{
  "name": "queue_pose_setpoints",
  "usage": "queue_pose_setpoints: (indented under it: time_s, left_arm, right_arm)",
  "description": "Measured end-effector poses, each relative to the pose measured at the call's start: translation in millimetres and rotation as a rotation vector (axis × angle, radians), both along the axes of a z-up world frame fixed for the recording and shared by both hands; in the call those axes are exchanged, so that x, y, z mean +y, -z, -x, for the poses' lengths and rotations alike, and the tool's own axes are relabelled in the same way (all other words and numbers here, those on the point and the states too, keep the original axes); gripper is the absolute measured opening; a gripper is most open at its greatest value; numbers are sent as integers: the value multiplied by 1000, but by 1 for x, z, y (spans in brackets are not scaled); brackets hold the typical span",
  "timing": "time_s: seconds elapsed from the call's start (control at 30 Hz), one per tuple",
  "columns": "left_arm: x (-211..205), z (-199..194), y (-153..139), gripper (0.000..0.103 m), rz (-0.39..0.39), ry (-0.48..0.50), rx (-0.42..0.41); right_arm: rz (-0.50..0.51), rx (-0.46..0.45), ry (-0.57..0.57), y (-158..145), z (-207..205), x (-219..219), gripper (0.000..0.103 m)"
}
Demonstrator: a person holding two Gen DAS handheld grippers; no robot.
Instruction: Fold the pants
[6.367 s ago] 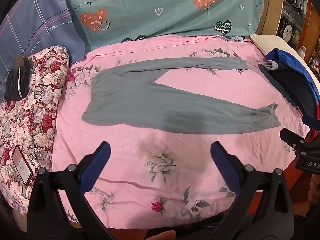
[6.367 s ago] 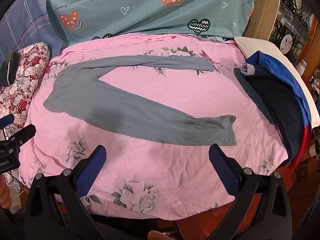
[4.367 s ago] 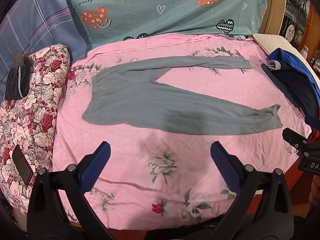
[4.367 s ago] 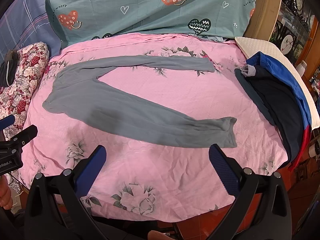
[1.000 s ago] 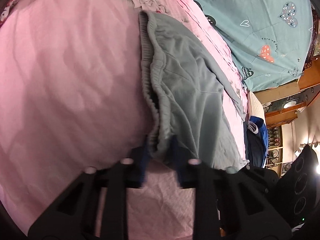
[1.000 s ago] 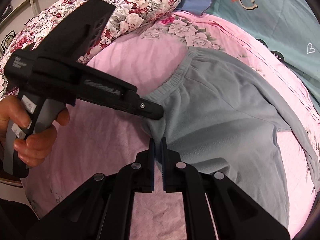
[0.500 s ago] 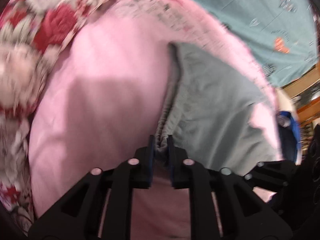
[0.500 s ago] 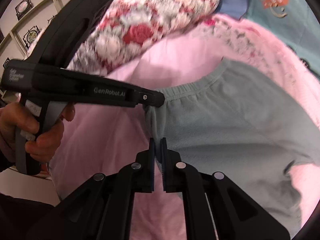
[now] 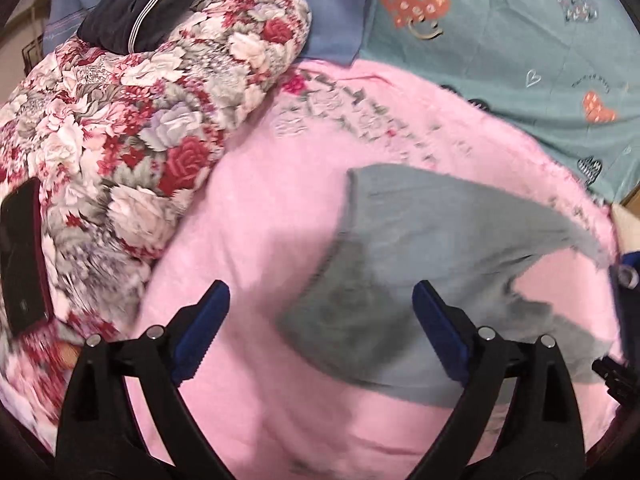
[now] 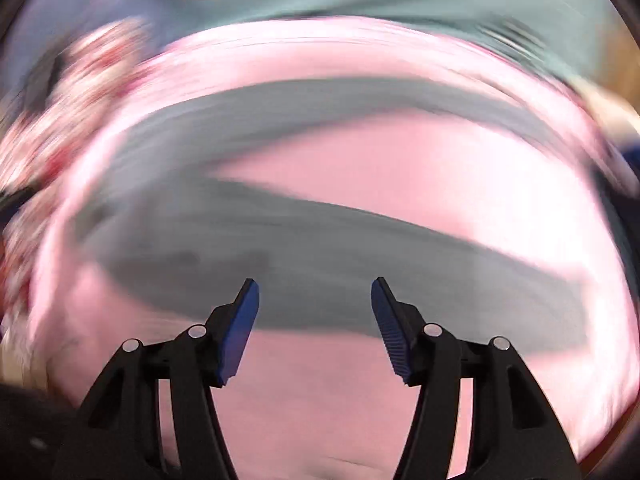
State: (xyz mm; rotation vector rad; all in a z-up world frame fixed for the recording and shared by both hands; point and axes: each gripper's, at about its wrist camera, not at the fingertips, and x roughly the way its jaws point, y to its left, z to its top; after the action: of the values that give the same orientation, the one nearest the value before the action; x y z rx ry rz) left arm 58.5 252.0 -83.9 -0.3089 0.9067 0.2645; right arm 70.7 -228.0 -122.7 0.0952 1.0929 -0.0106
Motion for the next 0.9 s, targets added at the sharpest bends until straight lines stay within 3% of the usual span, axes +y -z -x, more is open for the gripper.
queue_pose_setpoints:
  time_s: [0.1, 0.2, 0.3, 0.4, 0.53, 0.57, 0.7, 0.8, 0.9]
  left_arm:
    - [-46, 0, -11, 99, 33, -7, -7]
    - [-97, -3, -16, 99, 55, 44, 11]
    - [-147, -4, -23, 99, 39, 96, 48]
    - [-178, 3, -33, 99, -1, 105, 58]
    - [-193, 12, -47, 99, -82, 83, 69]
    - [-194, 14, -50, 99, -94, 74, 72]
    - [-188, 18, -61, 99, -153, 32, 96]
    - [-183, 20, -69, 99, -195, 8, 104]
    - [-181, 14, -70, 99, -218, 5, 124]
  right_arm:
    - [-19, 11, 284, 11, 25, -114, 59]
    - [-69, 39, 403, 32, 37, -180, 59]
    - [-115, 54, 378, 49, 35, -197, 59]
    - [-59, 59, 277, 58, 23, -187, 56]
    - [-25, 10, 158, 62, 18, -180, 10]
    - [-19, 2, 137, 59, 18, -180, 5]
    - [-109, -38, 162, 39, 41, -206, 4]
    - [-105, -52, 191, 28, 64, -225, 1]
    - [-73, -26, 217, 36, 81, -238, 1]
